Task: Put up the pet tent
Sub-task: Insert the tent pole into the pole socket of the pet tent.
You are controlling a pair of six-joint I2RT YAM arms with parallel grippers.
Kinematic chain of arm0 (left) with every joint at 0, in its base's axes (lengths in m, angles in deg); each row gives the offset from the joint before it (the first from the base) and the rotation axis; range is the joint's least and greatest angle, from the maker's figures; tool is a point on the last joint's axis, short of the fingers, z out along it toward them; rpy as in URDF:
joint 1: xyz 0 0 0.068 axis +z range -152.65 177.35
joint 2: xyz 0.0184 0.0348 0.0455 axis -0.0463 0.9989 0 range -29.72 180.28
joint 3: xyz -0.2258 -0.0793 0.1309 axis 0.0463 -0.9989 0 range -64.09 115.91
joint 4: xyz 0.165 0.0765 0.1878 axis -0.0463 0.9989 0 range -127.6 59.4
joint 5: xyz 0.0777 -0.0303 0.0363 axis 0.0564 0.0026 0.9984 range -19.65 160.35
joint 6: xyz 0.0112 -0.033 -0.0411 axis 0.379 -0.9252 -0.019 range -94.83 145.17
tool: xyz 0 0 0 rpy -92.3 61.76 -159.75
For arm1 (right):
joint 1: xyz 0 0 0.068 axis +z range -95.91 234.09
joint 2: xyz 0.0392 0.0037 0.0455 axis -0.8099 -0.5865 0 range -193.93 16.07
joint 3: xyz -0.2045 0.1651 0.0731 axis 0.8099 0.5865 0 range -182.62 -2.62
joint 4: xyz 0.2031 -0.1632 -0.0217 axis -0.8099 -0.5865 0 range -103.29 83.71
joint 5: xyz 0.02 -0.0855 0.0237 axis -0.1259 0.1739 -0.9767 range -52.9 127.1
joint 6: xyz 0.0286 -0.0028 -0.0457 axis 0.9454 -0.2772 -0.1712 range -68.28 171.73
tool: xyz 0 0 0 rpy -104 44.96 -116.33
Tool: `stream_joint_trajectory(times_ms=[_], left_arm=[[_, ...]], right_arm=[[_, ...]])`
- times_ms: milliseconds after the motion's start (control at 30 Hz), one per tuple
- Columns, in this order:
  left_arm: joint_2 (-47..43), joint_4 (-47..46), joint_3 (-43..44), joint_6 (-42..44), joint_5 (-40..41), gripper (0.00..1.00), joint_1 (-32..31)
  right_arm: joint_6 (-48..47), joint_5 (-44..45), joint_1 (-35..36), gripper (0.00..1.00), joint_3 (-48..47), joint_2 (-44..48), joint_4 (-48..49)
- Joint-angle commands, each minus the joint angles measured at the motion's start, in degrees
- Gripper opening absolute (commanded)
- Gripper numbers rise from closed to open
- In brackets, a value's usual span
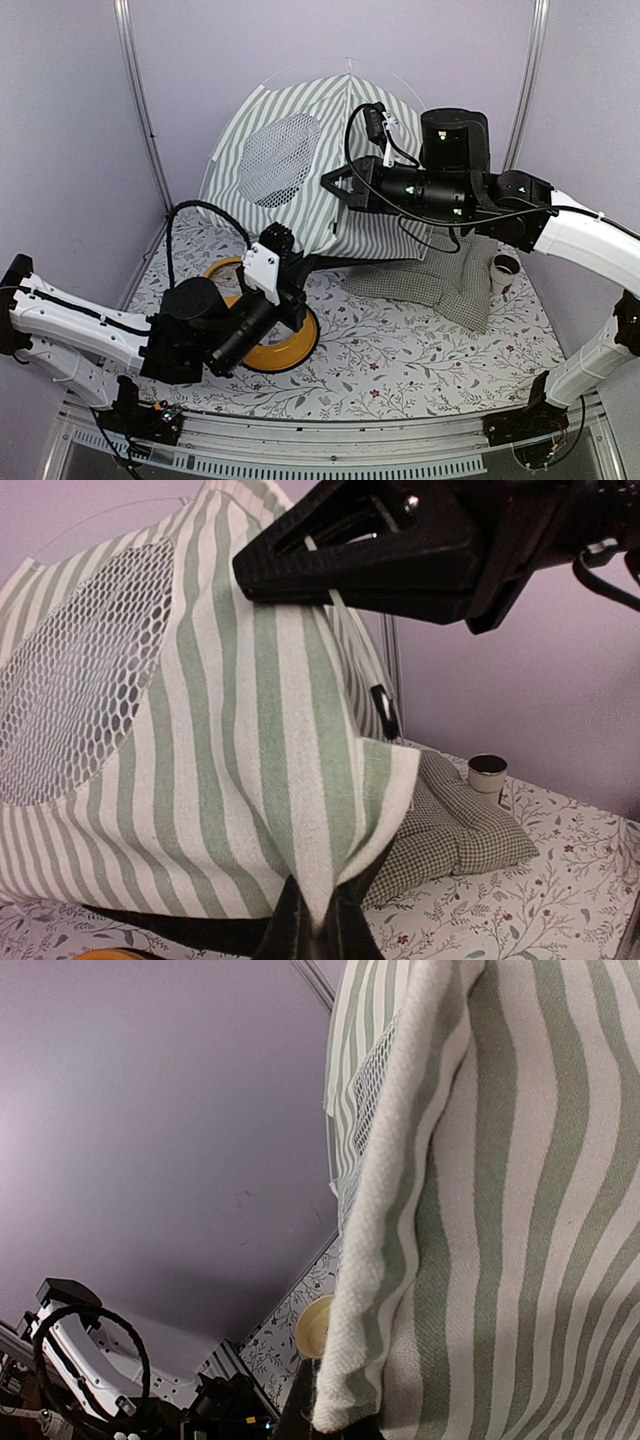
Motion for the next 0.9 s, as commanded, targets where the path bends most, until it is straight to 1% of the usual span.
stream_joint_trajectory(times_ms=[0, 267, 633, 867], left_arm=[[-2.0, 0.1, -0.2, -1.1, -1.3, 0.00, -1.4], [-2.5, -0.2, -0.1, -1.2, -1.6, 0.00, -1.2], [-1.6, 0.4, 1.0, -2.3, -2.6, 0.00, -0.1], [-2.4, 0.0, 0.6, -3.5, -3.4, 0.00, 0.8]], right_arm=[[-2.1, 1.9, -1.9, 0.00, -0.2, 1.9, 4.1], [-1.4, 1.5, -1.9, 0.00, 1.1, 2.2, 4.0], [0.5, -2.0, -2.0, 0.00, 1.4, 1.0, 4.6], [1.0, -2.1, -2.0, 0.00, 2.7, 1.1, 4.8]])
